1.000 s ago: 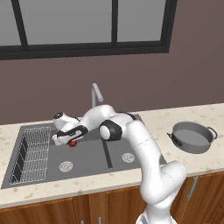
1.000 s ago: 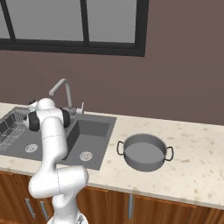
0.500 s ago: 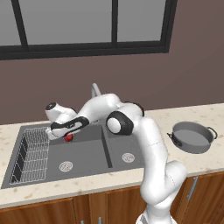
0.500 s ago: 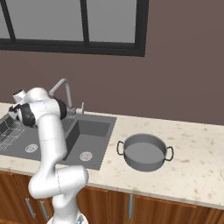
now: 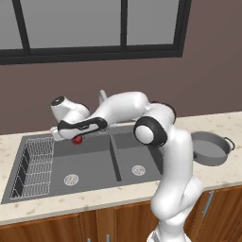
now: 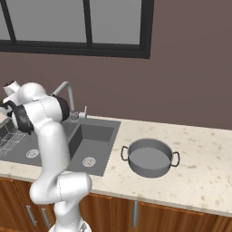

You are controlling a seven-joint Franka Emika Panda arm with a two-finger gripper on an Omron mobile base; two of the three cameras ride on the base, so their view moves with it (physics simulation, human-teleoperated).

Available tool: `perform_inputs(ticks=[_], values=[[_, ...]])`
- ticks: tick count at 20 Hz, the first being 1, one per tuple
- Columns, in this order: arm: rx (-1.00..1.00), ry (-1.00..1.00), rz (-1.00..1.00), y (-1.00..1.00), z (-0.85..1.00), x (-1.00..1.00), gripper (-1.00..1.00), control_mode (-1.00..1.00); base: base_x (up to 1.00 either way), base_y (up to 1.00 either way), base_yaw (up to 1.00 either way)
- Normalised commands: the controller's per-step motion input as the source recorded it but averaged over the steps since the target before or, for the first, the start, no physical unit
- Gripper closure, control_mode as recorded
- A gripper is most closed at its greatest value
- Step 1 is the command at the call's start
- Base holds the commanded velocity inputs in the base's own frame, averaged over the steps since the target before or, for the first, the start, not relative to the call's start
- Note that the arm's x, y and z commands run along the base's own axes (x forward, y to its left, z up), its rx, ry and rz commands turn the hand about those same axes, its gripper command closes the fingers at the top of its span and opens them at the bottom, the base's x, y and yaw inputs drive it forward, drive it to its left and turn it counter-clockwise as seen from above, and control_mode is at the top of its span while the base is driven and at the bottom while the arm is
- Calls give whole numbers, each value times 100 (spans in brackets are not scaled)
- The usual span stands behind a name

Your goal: Dump the bell pepper from the pot into the sink. Then turn on the water and wash the bell pepper. Then turn off the water and put the bell pepper back in the pot.

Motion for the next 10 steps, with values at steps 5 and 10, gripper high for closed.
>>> perform_inputs(ticks=[5, 10], values=[[0, 0, -4, -47, 84, -18, 100, -100, 0, 0, 0], [0, 2, -3, -60, 44, -54, 100, -100, 0, 0, 0]])
